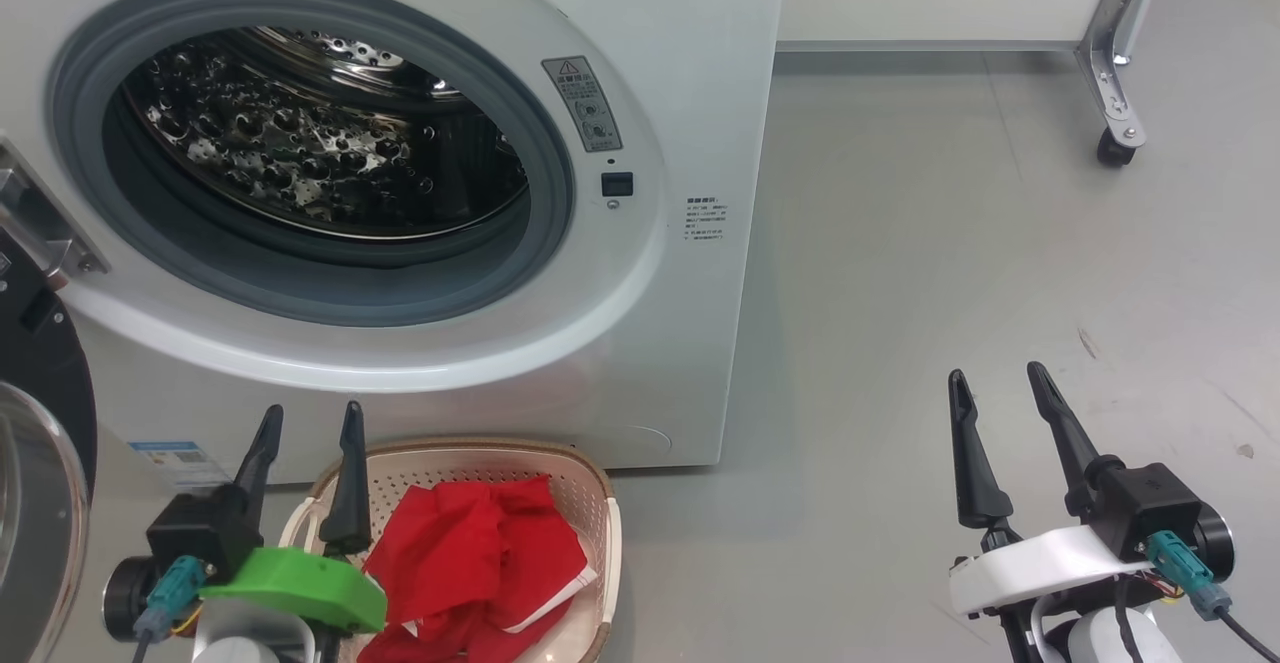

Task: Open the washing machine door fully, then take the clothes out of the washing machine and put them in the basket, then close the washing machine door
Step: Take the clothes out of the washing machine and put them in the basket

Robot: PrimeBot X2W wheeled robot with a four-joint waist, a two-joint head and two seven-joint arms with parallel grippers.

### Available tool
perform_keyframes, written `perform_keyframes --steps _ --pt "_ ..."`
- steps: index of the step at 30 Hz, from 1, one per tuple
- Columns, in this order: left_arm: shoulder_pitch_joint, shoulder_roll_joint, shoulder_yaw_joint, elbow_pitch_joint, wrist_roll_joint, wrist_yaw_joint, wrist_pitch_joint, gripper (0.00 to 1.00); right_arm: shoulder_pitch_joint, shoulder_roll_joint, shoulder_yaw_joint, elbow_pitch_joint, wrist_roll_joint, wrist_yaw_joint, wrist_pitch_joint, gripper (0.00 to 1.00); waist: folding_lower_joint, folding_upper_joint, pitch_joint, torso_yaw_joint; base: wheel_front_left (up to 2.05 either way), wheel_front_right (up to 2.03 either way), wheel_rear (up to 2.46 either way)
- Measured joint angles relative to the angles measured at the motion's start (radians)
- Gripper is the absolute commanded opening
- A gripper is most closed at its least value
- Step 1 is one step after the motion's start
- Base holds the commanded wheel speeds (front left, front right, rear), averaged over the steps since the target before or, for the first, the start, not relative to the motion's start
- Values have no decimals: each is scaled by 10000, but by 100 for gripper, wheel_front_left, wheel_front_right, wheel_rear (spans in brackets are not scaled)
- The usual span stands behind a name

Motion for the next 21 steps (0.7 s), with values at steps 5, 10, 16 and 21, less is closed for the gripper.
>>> perform_keyframes --steps 5,10,16,21 --pt "430 0 -151 -357 245 0 0 100 12 2 54 -48 0 12 0 100 0 0 -63 11 0 0 0" --pt "581 0 -176 -685 263 0 0 100 41 8 54 -127 0 13 0 100 0 0 -64 7 0 0 0" --pt "731 0 -174 -957 332 0 0 100 75 13 71 -155 0 13 0 100 0 0 -16 -22 0 0 0" --pt "788 0 -171 -1114 341 0 0 100 121 25 84 -194 0 15 0 100 0 0 30 -48 0 0 0"
